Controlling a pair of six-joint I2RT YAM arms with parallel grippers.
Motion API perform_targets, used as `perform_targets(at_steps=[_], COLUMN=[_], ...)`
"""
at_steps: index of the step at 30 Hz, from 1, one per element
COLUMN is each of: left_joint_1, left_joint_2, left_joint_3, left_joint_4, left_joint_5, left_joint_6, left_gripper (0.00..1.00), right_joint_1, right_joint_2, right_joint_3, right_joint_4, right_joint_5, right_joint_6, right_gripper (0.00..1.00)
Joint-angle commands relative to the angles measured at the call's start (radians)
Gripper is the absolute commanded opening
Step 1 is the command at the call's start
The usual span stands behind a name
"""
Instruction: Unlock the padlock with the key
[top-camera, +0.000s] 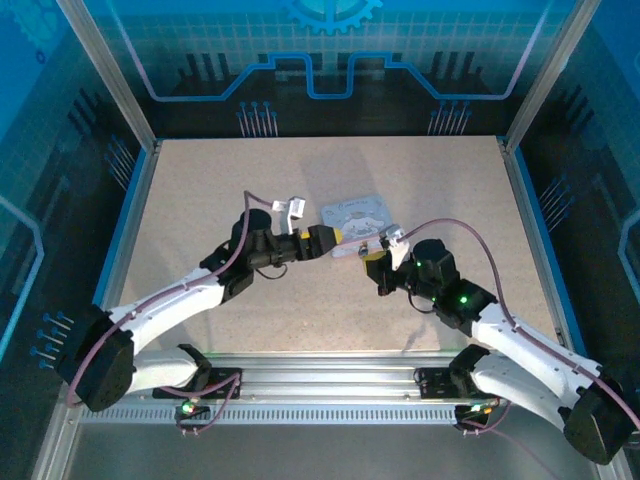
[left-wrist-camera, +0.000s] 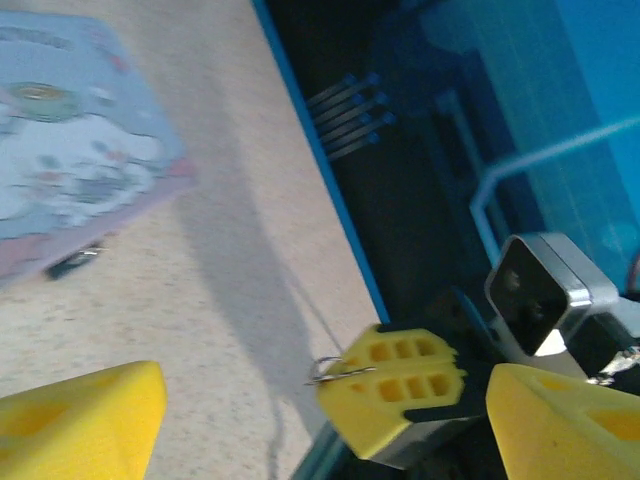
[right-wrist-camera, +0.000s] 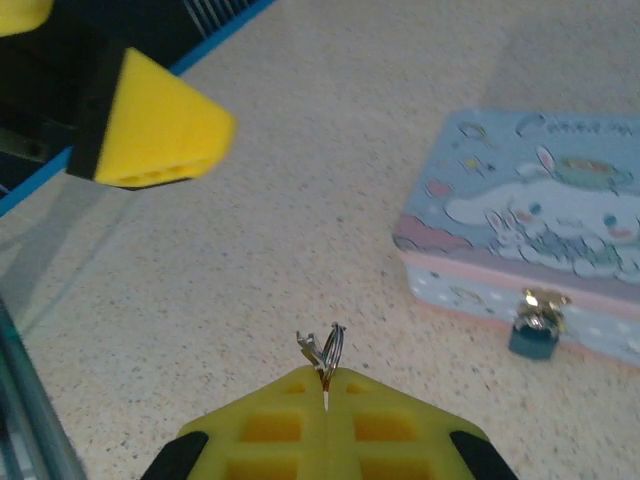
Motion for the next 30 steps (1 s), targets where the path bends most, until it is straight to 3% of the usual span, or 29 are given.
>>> perform_targets(at_steps=[1,8,20,30], left_joint_1=[-0.037,-0.072,-0.103,-0.107], left_joint_2=[0.028,0.083,0.133,0.142], left_joint_3=[0.065,0.115,0.155,0.166], left_joint_4=[-0.003,-0.02,-0.077,-0.109], left_joint_5=[0.104,0.155,0.159,0.157], left_joint_6=[0.083,0.129,0.19,0.218], left_gripper=[0.81,0.65,0.43,0.32], right_joint_1=[-0.005,-0.005,-0.005,-0.006], right_joint_2=[-0.02,-0.02,-0.012,-0.014], right_joint_3=[0.044,0.095,0.105,0.112], right_joint_4=[0.013,-0.08,-0.096,-0.08], right_joint_5=[-0.07,-0.114,-0.135,-0.138], right_joint_6=[-0.113,-0.194,-0.176,-0.157], right_gripper=[0.0,0.0,0.0,0.0])
